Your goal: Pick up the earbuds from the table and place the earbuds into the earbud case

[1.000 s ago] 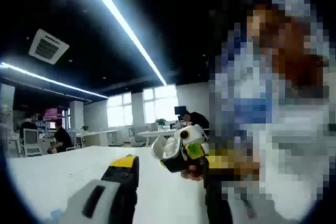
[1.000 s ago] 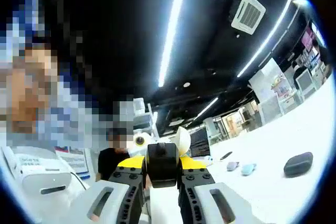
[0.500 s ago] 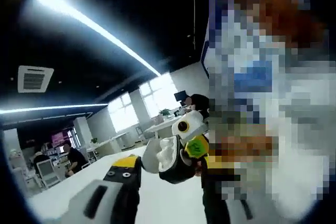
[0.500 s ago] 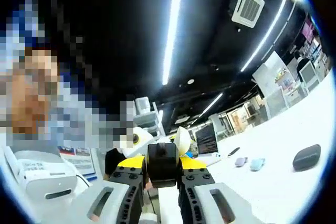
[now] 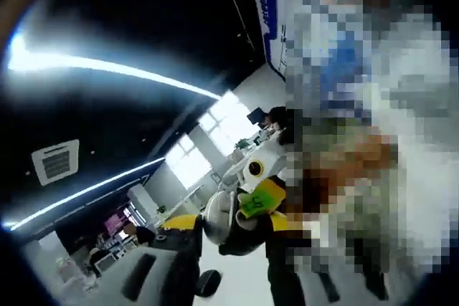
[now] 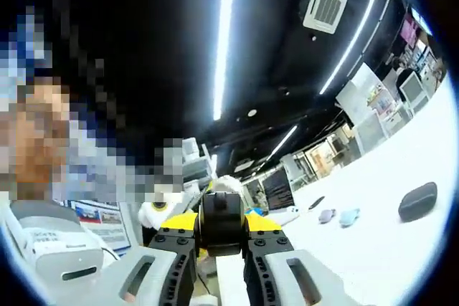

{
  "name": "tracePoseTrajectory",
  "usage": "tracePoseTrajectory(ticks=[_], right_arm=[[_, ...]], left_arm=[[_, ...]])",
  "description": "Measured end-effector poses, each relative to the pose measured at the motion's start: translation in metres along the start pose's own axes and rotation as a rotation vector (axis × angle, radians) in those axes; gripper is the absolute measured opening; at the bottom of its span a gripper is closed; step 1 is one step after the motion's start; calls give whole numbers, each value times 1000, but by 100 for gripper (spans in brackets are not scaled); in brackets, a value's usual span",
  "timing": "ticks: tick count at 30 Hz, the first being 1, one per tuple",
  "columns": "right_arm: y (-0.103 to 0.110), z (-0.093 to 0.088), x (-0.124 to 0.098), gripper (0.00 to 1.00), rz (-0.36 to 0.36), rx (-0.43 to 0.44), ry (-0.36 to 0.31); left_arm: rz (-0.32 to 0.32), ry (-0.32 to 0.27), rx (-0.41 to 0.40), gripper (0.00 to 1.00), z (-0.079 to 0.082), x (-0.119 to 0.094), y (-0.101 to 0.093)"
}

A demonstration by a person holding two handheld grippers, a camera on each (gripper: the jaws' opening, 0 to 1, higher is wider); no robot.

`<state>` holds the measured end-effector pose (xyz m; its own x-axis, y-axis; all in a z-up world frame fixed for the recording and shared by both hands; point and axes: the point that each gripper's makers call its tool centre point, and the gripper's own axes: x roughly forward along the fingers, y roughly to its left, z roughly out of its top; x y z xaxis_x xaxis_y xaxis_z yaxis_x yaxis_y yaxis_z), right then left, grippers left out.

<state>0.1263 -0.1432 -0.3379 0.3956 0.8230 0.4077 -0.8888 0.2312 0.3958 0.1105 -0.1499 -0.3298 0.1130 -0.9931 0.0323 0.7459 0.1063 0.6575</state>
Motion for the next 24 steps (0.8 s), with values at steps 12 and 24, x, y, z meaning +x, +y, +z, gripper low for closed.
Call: tracePoseTrajectory(ticks=[12, 24], right_arm=[[-3, 2, 2, 21, -25, 73, -19], [-8, -1, 2, 22, -49, 104, -8]], left_arm=[[63, 113, 195, 46, -10, 12, 1], [61, 139, 235, 38, -15, 16, 3]])
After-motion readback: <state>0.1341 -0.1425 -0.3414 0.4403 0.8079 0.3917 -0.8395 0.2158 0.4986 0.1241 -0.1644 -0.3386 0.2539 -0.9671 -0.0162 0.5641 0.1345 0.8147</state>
